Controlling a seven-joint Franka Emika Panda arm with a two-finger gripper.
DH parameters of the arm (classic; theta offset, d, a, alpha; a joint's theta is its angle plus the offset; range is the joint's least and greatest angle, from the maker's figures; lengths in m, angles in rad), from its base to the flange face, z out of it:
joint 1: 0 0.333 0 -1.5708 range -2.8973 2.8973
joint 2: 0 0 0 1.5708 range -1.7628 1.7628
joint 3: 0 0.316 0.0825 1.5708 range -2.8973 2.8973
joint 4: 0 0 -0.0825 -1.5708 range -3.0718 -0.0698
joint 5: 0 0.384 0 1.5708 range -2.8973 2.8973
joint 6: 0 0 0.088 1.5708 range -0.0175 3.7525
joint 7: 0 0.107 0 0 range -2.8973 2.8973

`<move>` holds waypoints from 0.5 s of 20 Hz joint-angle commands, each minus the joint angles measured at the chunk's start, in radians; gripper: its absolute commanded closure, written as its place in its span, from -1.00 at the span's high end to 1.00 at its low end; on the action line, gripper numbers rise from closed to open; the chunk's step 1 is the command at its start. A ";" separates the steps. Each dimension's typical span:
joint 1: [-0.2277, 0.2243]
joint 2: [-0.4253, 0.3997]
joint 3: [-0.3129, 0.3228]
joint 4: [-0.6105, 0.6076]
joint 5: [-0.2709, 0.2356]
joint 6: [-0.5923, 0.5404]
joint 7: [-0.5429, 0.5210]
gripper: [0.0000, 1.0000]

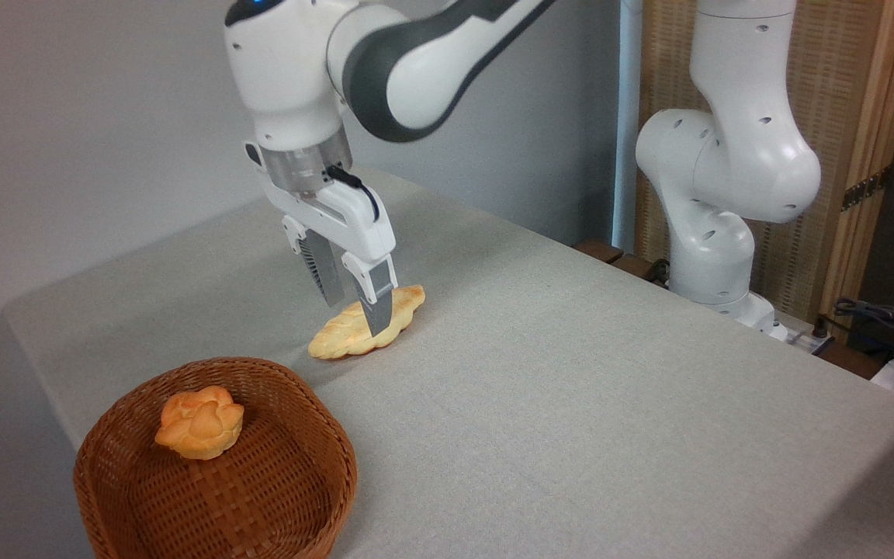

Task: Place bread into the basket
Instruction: 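Close the gripper around the middle of the bread loaf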

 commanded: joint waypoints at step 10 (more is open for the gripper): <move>-0.002 -0.003 -0.048 -0.137 -0.072 0.153 0.006 0.44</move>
